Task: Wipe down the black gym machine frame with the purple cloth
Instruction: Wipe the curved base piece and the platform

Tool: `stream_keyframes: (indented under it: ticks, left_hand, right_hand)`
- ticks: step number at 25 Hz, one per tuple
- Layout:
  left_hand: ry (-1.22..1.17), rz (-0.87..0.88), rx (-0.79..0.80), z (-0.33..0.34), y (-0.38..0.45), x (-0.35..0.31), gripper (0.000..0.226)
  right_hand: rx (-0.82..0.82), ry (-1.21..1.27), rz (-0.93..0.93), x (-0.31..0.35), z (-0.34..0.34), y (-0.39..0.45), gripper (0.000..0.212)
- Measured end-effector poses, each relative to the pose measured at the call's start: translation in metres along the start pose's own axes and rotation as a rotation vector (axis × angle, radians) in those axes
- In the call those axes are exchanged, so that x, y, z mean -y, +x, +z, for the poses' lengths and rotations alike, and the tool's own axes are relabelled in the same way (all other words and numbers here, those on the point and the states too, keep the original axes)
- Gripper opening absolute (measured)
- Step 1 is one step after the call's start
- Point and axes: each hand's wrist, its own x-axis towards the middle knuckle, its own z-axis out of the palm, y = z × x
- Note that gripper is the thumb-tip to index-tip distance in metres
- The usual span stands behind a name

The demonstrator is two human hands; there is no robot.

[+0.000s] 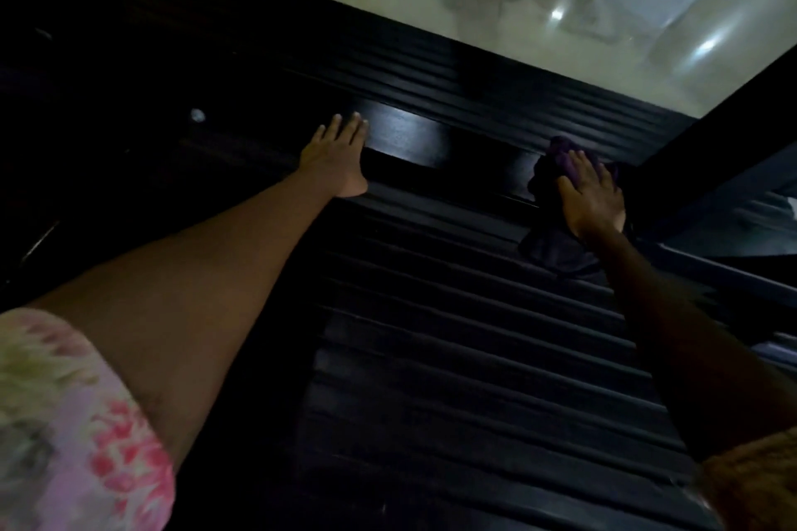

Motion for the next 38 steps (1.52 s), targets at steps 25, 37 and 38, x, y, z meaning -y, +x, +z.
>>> stream_keyframes:
  ticks: [25, 37, 38]
  left_hand:
    - [-0.081, -0.007, -0.105, -0.006, -0.087, 0.153, 0.084]
    - [-0.058, -0.192, -0.275, 0.050, -0.124, 0.237, 0.080]
    - [-0.068, -0.186, -0.286, 0.050, -0.123, 0.237, 0.077]
  right_hand:
    - [0.083, 0.051, -0.220, 0.216, 0.030, -0.004, 0.054]
    - [0.022, -0.052, -0.420, 0.306, 0.055, -0.020, 0.054]
    - [0.017, -0.043, -0.415, 0.319, 0.058, -0.021, 0.054]
